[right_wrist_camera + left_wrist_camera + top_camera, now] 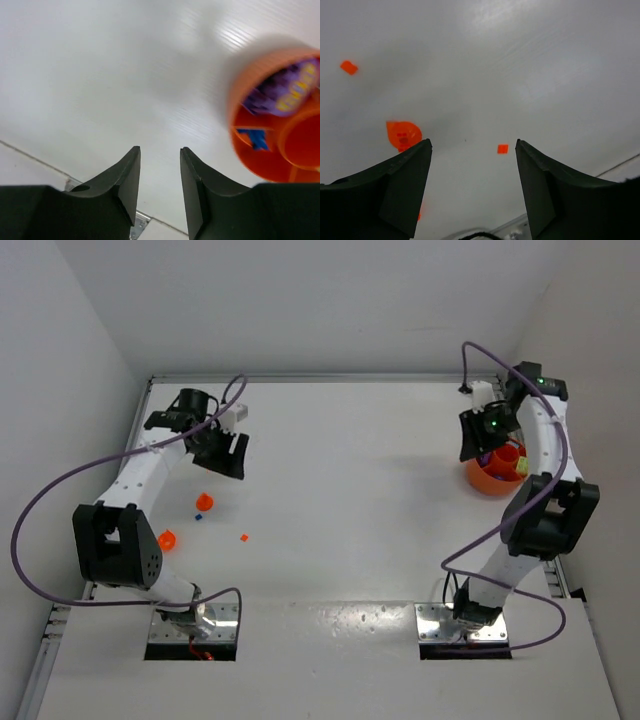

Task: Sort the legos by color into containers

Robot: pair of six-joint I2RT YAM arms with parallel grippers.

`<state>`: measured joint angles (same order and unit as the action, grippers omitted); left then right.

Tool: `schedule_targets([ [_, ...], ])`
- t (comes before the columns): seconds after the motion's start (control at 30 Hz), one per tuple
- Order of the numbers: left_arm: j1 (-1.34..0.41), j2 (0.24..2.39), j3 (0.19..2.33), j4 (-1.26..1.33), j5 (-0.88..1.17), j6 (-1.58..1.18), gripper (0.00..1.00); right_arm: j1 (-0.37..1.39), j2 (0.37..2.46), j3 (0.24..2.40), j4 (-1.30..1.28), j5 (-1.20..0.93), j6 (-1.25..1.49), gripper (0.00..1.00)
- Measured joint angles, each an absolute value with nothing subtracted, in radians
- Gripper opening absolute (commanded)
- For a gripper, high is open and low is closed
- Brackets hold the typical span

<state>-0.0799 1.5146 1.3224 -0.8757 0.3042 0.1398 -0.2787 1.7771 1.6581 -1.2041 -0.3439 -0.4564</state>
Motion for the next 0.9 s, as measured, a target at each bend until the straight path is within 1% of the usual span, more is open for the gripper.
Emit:
schedule_targets([
  [0.03, -0.077, 1.515, 1.304, -0.9, 0.303, 0.174, 0.71, -0.249, 1.753, 1.631, -1.196, -0.364, -0.461, 0.38],
  [0.17, -0.077, 1.519, 1.224, -0.927, 0.255, 0.242, 0.63, -0.159, 1.727, 1.546, -1.18, -0.411, -0.468, 0.38],
  [0.2, -0.077, 1.519, 1.198, -0.925, 0.229, 0.25, 0.6, -0.147, 1.727, 1.529, -1.172, -0.419, -0.468, 0.38],
  [0.3, -0.063, 1.519, 1.137, -0.905, 0.133, 0.262, 0.59, -0.123, 1.728, 1.495, -1.152, -0.429, -0.466, 0.38],
  [0.43, 0.01, 1.526, 1.074, -0.876, 0.05, 0.316, 0.59, -0.111, 1.728, 1.475, -1.124, -0.442, -0.459, 0.38],
  [0.5, 0.06, 1.551, 1.066, -0.873, 0.028, 0.357, 0.59, -0.102, 1.728, 1.462, -1.108, -0.45, -0.458, 0.38],
  [0.57, 0.104, 1.585, 1.065, -0.863, 0.021, 0.397, 0.56, -0.096, 1.728, 1.447, -1.095, -0.455, -0.455, 0.38],
  [0.6, 0.125, 1.601, 1.065, -0.857, 0.021, 0.418, 0.54, -0.094, 1.728, 1.441, -1.09, -0.458, -0.452, 0.38],
  [0.63, 0.142, 1.62, 1.065, -0.854, 0.02, 0.439, 0.5, -0.089, 1.728, 1.436, -1.085, -0.458, -0.45, 0.38],
  [0.67, 0.155, 1.639, 1.066, -0.85, 0.02, 0.457, 0.48, -0.087, 1.728, 1.433, -1.081, -0.459, -0.448, 0.38],
  [0.77, 0.171, 1.705, 1.079, -0.846, 0.018, 0.495, 0.4, -0.081, 1.728, 1.431, -1.07, -0.466, -0.447, 0.38],
  [0.9, 0.171, 1.758, 1.096, -0.835, 0.03, 0.523, 0.38, -0.08, 1.728, 1.413, -1.051, -0.472, -0.445, 0.38],
])
